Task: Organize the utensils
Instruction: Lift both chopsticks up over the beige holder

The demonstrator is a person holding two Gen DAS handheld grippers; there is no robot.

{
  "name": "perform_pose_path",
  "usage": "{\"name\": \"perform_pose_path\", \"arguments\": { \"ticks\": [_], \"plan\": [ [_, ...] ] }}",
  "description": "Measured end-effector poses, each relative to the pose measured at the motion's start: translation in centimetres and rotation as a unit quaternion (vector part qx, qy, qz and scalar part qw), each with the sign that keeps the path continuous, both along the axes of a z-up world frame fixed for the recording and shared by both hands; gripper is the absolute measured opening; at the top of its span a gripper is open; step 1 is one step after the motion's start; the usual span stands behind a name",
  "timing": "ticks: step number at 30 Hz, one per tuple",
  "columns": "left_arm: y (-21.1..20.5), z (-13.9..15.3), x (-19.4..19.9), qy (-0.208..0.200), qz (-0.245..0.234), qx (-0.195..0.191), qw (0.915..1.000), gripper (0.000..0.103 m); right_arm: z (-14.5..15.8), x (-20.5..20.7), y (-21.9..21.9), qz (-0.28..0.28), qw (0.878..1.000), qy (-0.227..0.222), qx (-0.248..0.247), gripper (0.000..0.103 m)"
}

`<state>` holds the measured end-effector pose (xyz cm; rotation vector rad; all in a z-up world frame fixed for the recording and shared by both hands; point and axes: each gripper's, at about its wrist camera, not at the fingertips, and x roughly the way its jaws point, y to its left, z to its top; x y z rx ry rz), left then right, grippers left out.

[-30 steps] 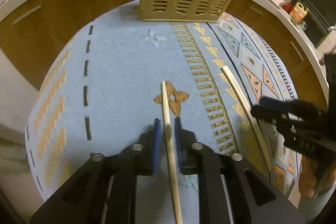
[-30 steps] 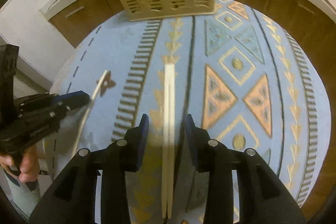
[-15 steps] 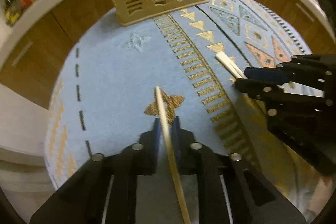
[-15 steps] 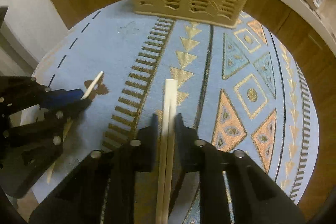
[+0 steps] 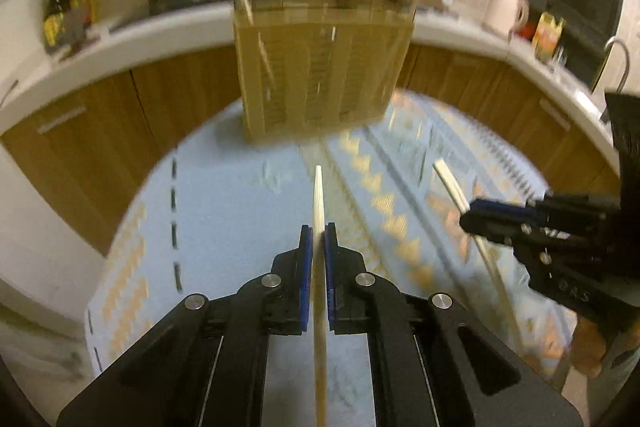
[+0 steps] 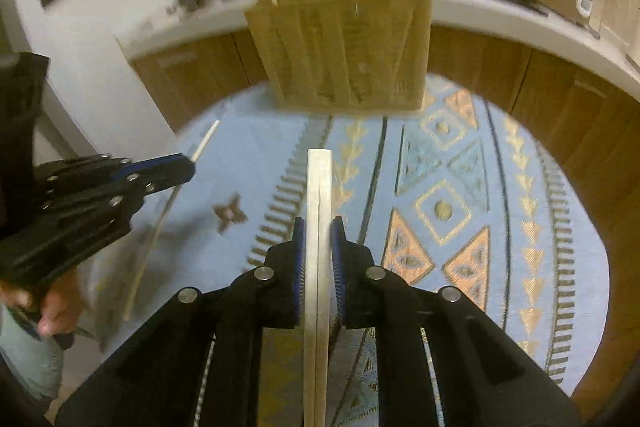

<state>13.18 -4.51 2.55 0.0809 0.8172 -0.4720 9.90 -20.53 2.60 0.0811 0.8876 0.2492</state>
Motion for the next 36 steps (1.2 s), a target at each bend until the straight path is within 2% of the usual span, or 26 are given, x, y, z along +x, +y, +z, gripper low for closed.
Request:
{"name": "perform_pose_path", "arguments": {
  "ticks": [5, 8, 12, 16, 20, 24, 28, 32, 36],
  "plan": [
    [0.7, 4.3, -0.8, -0.061, 0.004, -0.06, 0.9963, 0.004, 3.8, -1.6, -0.4, 0.02, 0.996, -0.075, 0.041, 0.011],
    [0.7, 6.8, -0.5, -0.092, 0.011, -0.095, 0.9912, 0.004, 6.0, -1.3, -0.6, 0.024, 0.994, -0.094, 0.06, 0.011],
    [1.3, 10.4, -0.1, -0.142, 0.016, -0.141, 0.9796, 0.004, 8.9, 0.2, -0.9, 0.036, 0.986, -0.126, 0.101, 0.011],
    [1.1, 13.8, 1.2, -0.188, 0.026, -0.166, 0.9678, 0.004, 12.2, 2.4, -0.8, 0.025, 0.98, -0.174, 0.095, 0.011],
    [0.6, 16.0, 2.9, -0.224, 0.042, -0.181, 0.9569, 0.004, 15.0, 5.9, -0.4, 0.0, 0.972, -0.215, 0.089, 0.011],
    [0.2, 17.0, 5.4, -0.269, 0.081, -0.175, 0.9436, 0.004, 17.0, 9.2, -0.5, -0.039, 0.963, -0.256, 0.071, 0.011],
    [0.0, 17.0, 8.6, -0.282, 0.109, -0.189, 0.9345, 0.004, 17.7, 12.9, -0.7, -0.072, 0.955, -0.277, 0.075, 0.011],
    [-0.3, 16.3, 11.0, -0.296, 0.122, -0.189, 0.9282, 0.004, 17.3, 16.1, -1.0, -0.093, 0.95, -0.288, 0.079, 0.011],
    [-0.2, 15.0, 13.4, -0.299, 0.128, -0.199, 0.9246, 0.004, 15.6, 19.1, -1.1, -0.106, 0.947, -0.29, 0.086, 0.011]
  ]
}}
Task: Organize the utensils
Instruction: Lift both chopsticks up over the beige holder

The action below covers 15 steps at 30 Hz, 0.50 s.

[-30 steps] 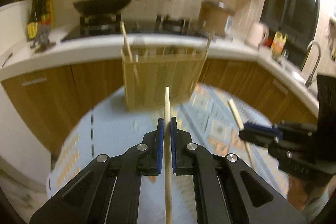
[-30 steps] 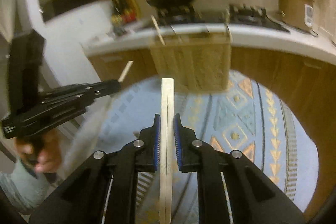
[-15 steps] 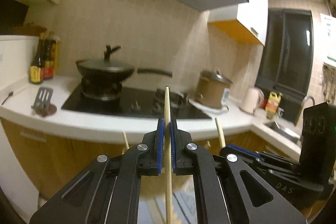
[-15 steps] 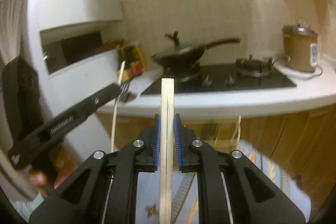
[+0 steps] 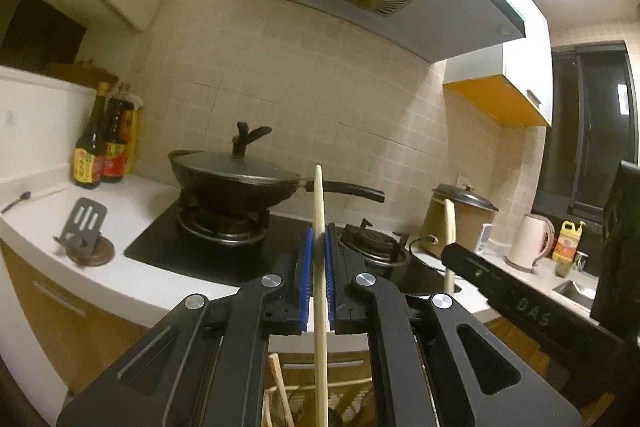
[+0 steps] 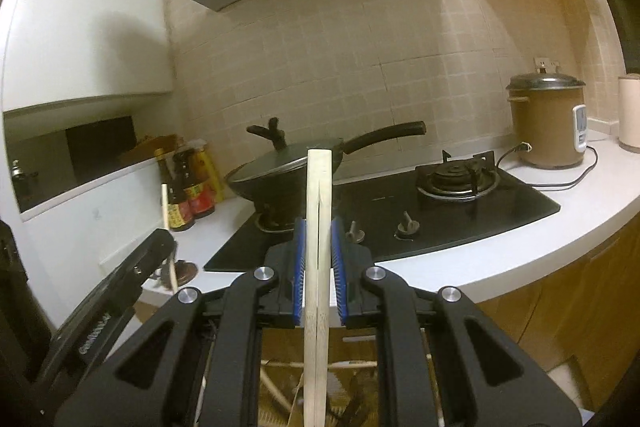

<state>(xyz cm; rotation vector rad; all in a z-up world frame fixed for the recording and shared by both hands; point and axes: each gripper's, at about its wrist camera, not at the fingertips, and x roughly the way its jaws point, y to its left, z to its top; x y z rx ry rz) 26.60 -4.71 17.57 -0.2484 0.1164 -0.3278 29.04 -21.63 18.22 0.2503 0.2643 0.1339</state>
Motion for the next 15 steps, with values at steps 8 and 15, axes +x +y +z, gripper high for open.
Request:
{"name": "perform_pose_path", "arguments": {
  "ticks": [8, 15],
  "plan": [
    [0.5, -2.5, 2.9, 0.001, 0.003, -0.018, 0.9998, 0.004, -3.6, 2.5, 0.4, -0.008, 1.0, -0.005, -0.013, 0.011],
    [-0.1, -3.9, 3.4, 0.002, 0.007, -0.001, 1.0, 0.004, -4.8, 3.0, 0.8, -0.008, 0.999, -0.017, -0.028, 0.011]
  ]
}}
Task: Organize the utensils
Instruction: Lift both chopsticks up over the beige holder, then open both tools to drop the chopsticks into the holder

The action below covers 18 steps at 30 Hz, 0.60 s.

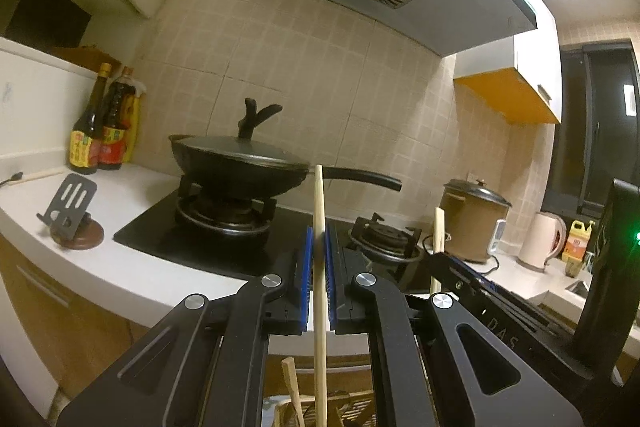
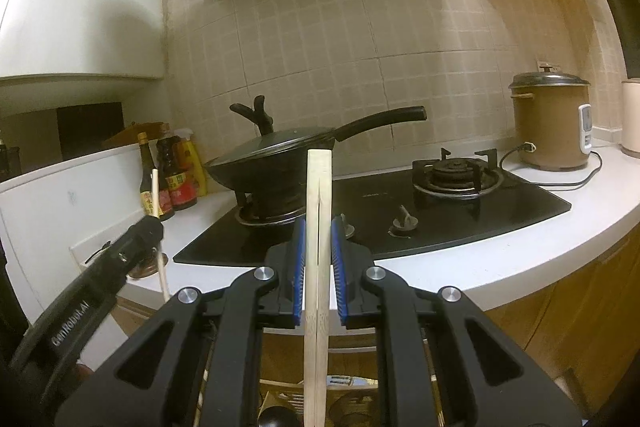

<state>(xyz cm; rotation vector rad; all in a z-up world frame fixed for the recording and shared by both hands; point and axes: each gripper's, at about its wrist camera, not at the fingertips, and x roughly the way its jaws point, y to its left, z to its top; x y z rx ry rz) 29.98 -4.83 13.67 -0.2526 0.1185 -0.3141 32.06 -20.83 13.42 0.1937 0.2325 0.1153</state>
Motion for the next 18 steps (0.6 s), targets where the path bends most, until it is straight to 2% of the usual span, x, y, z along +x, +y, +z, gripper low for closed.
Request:
{"name": "perform_pose_path", "arguments": {
  "ticks": [4, 11, 12, 13, 16, 17, 18],
  "plan": [
    [-0.1, -0.8, 0.2, 0.006, -0.005, 0.007, 0.9999, 0.004, -0.4, -0.5, 0.4, -0.002, 1.0, -0.016, -0.01, 0.011],
    [0.8, -1.4, -0.6, 0.022, -0.022, 0.016, 0.9994, 0.006, -1.1, -2.2, 0.4, 0.018, 1.0, -0.004, -0.019, 0.012],
    [1.1, -1.4, -0.7, 0.026, -0.028, 0.014, 0.9992, 0.01, -1.2, -2.6, 0.4, 0.023, 1.0, 0.002, -0.02, 0.013],
    [1.4, -1.5, -0.9, 0.03, -0.032, 0.012, 0.999, 0.017, -1.2, -2.8, 0.4, 0.025, 0.999, 0.007, -0.021, 0.014],
    [2.4, -1.4, -2.1, 0.032, -0.027, 0.01, 0.9991, 0.026, -1.2, -4.0, 0.2, 0.034, 0.999, 0.024, -0.03, 0.026],
    [2.9, -1.3, -2.6, 0.035, -0.027, 0.009, 0.999, 0.026, -1.1, -4.8, 0.1, 0.036, 0.998, 0.027, -0.034, 0.035],
    [3.4, -1.1, -3.2, 0.039, -0.029, 0.007, 0.9988, 0.029, -1.0, -5.2, 0.1, 0.038, 0.998, 0.029, -0.037, 0.05]
  ]
}}
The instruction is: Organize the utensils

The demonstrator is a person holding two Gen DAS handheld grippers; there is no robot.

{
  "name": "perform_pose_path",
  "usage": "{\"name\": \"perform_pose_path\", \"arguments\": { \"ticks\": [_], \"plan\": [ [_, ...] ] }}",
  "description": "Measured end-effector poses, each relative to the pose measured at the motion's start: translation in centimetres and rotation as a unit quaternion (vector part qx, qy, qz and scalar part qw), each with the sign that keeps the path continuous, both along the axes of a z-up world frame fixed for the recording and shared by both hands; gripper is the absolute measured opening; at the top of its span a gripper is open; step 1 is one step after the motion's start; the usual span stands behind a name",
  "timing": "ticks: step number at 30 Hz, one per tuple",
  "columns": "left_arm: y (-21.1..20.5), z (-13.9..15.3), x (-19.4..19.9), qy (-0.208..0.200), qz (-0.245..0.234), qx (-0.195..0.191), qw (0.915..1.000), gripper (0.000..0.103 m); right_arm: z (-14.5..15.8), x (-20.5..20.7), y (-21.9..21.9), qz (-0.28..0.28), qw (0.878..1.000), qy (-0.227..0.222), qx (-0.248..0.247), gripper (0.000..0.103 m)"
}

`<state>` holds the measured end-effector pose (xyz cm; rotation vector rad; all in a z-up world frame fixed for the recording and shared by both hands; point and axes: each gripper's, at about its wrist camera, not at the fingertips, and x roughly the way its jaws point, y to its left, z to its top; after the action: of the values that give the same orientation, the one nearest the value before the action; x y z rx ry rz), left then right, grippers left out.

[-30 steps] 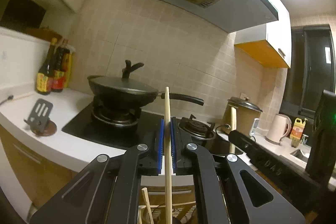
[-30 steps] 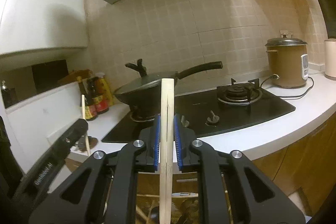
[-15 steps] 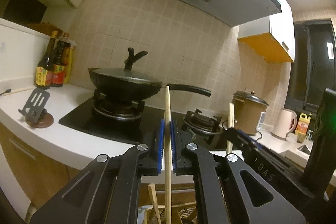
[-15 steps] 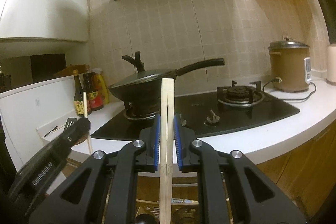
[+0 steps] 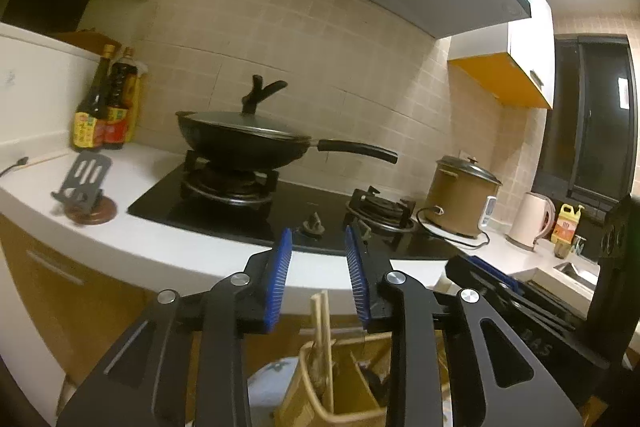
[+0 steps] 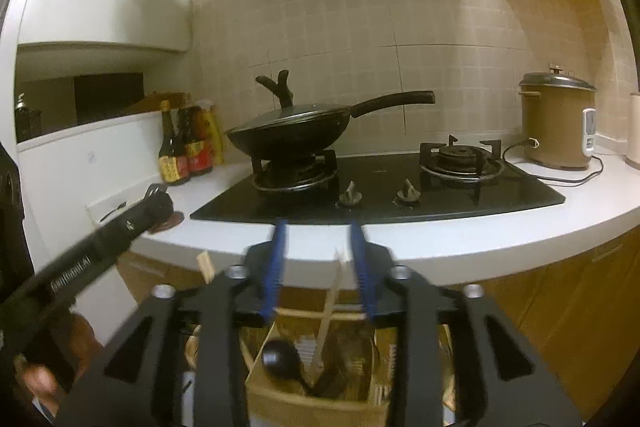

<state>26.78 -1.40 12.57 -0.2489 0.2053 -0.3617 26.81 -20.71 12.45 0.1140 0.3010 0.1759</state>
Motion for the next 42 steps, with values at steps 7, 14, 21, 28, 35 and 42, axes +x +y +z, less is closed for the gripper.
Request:
{"name": "perform_pose_path", "arguments": {
  "ticks": [7, 14, 21, 28, 35, 42],
  "plan": [
    [1.8, 0.8, -5.1, 0.02, -0.005, 0.008, 0.9998, 0.047, 1.4, -6.2, 0.9, 0.013, 0.999, 0.005, -0.039, 0.062],
    [2.0, 1.7, -10.9, 0.014, 0.003, 0.031, 0.9994, 0.064, 2.4, -13.6, 1.5, -0.007, 0.997, -0.014, -0.074, 0.087],
    [1.6, 1.0, -16.1, 0.015, 0.036, 0.034, 0.9987, 0.081, -0.3, -18.4, -0.5, -0.046, 0.998, 0.004, -0.036, 0.095],
    [0.1, -1.6, -19.2, 0.015, 0.056, 0.062, 0.9964, 0.085, -3.3, -20.2, -2.1, -0.095, 0.995, 0.005, -0.027, 0.095],
    [-2.0, -5.7, -19.3, 0.018, 0.08, 0.081, 0.9934, 0.088, -5.3, -20.5, -3.3, -0.139, 0.99, -0.008, -0.023, 0.095],
    [-3.4, -7.7, -18.8, -0.001, 0.137, 0.134, 0.9816, 0.093, -6.0, -20.1, -3.5, -0.14, 0.989, 0.003, -0.039, 0.095]
  ]
}}
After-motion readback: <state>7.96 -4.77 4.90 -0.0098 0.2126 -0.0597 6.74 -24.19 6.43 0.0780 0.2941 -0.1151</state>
